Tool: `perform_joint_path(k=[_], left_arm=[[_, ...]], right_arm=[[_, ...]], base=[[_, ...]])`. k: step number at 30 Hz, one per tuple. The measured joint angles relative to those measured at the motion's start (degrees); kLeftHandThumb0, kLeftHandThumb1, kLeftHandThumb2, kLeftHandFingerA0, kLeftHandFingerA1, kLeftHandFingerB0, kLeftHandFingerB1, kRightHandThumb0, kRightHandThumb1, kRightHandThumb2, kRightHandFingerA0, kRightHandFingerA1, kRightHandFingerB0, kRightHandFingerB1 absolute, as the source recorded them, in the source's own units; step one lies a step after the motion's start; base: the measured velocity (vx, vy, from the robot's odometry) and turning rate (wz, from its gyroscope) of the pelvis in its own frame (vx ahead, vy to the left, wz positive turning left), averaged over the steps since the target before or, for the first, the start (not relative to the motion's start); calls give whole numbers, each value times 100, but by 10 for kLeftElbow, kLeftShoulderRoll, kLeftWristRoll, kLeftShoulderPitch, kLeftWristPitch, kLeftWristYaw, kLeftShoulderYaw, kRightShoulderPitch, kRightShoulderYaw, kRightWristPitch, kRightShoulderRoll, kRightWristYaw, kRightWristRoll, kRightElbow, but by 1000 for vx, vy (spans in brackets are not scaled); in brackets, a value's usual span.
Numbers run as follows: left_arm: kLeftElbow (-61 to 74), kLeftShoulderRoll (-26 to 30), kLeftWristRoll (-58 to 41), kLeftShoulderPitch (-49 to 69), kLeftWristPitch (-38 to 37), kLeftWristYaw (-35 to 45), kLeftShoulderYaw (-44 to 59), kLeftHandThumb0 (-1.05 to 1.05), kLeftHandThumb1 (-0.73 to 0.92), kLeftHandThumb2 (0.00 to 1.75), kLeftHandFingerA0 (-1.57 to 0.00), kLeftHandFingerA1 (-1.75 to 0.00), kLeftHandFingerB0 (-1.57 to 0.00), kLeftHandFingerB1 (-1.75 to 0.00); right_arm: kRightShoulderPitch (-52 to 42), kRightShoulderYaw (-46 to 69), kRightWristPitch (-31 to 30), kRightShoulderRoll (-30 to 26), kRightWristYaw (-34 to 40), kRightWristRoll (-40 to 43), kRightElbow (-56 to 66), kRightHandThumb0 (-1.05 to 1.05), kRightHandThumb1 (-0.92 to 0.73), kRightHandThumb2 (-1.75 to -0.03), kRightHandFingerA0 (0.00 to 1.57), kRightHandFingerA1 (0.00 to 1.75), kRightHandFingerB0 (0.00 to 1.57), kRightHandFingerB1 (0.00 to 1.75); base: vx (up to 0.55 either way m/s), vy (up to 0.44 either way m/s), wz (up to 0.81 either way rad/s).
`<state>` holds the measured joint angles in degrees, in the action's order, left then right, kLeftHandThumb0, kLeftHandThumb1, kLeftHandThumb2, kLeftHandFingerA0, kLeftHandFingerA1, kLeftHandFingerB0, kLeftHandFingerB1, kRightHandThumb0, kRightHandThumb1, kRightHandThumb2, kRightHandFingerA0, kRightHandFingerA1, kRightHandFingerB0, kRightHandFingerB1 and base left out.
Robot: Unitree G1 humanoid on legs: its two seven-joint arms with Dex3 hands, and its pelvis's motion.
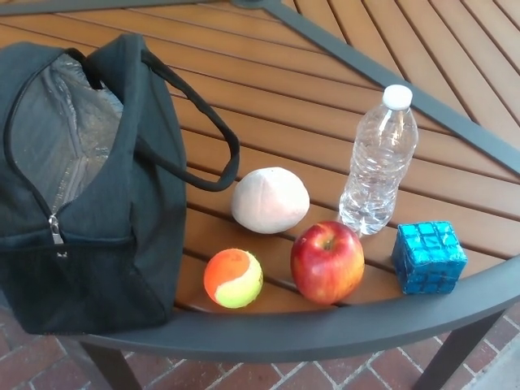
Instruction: Pick up a rubric cube, an apple, a tennis ball, a soft toy, a bottle from the table and put it into the lunch box one by one
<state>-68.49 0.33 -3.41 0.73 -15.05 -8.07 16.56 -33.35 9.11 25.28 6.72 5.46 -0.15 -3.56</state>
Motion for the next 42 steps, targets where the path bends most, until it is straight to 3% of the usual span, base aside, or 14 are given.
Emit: perform_joint_path(k=[13, 16, 17, 18, 21, 22, 24, 29, 30, 31, 32, 35, 36, 42], left_arm=[[-1, -1, 0, 9, 0, -2, -3, -3, 60, 90, -95, -92, -95, -76], [-1, -1, 0, 14, 0, -2, -5, -3, 62, 89, -95, -91, -93, -75], [-1, -1, 0, 16, 0, -2, -5, -3, 61, 92, -95, -92, -93, -76], [0, -1, 0, 17, 0, -2, -6, -3, 61, 92, -95, -92, -93, -76], [0, -1, 0, 19, 0, -2, -7, -3, 52, 108, -94, -95, -88, -87], [0, -1, 0, 19, 0, -2, -7, -5, 62, 90, -96, -93, -93, -77], [0, -3, 0, 19, 0, -1, -7, -4, 61, 90, -97, -93, -94, -77], [0, -4, 0, 19, 0, -1, -7, -3, 61, 90, -97, -93, -94, -77], [0, -4, 0, 19, 0, -1, -7, -4, 61, 90, -96, -94, -93, -77], [0, -4, 0, 19, 0, -1, -8, -4, 61, 90, -96, -94, -93, -77], [0, -4, 0, 19, 0, -1, -8, -4, 62, 89, -97, -95, -94, -78], [0, -4, 0, 19, 0, -1, -8, -3, 61, 91, -95, -95, -93, -79], [0, -4, 0, 19, 0, -1, -8, -2, 52, 108, -94, -96, -88, -88], [0, -5, 0, 19, 0, -1, -9, 0, 51, 109, -94, -95, -90, -89]], right_arm=[[33, 0, 79, 39, 21, -7, 193, -17, -60, -89, 85, 113, 53, 88], [54, -11, 90, 44, 25, -27, 251, -33, -63, -70, 78, 104, 53, 76], [60, -14, 89, 44, 25, -34, 269, -61, -65, -59, 56, 91, 42, 54], [65, -16, 86, 43, 25, -41, 281, -61, -65, -59, 56, 91, 42, 54], [86, -20, 59, 33, 19, -68, 327, -65, -62, -58, 45, 85, 41, 46], [87, -20, 56, 32, 18, -70, 330, -67, -62, -59, 42, 79, 39, 42], [98, -22, 30, 23, 11, -83, 348, -78, -64, -60, 31, 63, 33, 37], [122, -25, -16, 4, -5, -102, 364, -78, -60, -59, 19, 55, 27, 33], [126, -25, -24, 0, -9, -106, 365, -83, -60, -59, 5, 60, 18, 35], [136, -26, -39, -8, -14, -111, 366, -83, -60, -59, 5, 60, 18, 35], [142, -27, -48, -13, -18, -114, 366, -90, -52, -90, 2, 54, 10, 46], [168, -30, -77, -32, -29, -127, 365, -82, -47, -90, 0, 50, 7, 45], [180, -32, -88, -40, -34, -134, 363, -81, -46, -90, 0, 45, 8, 43], [242, -44, -151, -83, -58, -173, 345, -89, -52, -88, 0, 39, 9, 41]], base=[[0, 0, 0], [0, 0, 0], [0, 0, 0], [0, 0, 0], [0, 0, 0], [0, 0, 0], [0, 0, 0], [0, 0, 0], [0, 0, 0], [0, 0, 0], [0, 0, 0], [0, 0, 0], [0, 0, 0], [0, 0, 0]])
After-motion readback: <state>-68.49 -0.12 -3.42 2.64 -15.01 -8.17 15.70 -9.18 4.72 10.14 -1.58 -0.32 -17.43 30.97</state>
